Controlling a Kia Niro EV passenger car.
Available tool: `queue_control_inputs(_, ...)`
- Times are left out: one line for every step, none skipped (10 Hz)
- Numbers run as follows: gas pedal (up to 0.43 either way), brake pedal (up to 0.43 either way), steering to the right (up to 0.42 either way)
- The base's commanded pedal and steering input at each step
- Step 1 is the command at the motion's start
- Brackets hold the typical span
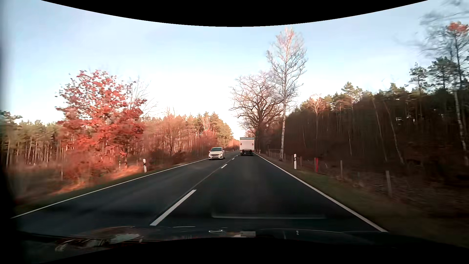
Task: Follow the waypoints while adhering to traffic rules and regulations
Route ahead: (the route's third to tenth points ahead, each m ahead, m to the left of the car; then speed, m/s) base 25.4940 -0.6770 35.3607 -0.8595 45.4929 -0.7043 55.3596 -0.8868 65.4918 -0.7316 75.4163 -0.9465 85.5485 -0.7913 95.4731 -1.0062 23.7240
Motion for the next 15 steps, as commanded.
queue_control_inputs(0.157, 0.0, -0.003)
queue_control_inputs(0.189, 0.0, -0.003)
queue_control_inputs(0.197, 0.0, -0.003)
queue_control_inputs(0.197, 0.0, -0.003)
queue_control_inputs(0.197, 0.0, -0.003)
queue_control_inputs(0.197, 0.0, -0.003)
queue_control_inputs(0.189, 0.0, -0.003)
queue_control_inputs(0.189, 0.0, -0.003)
queue_control_inputs(0.177, 0.0, -0.003)
queue_control_inputs(0.169, 0.0, -0.003)
queue_control_inputs(0.169, 0.0, -0.003)
queue_control_inputs(0.169, 0.0, -0.003)
queue_control_inputs(0.169, 0.0, -0.003)
queue_control_inputs(0.169, 0.0, -0.003)
queue_control_inputs(0.169, 0.0, -0.003)
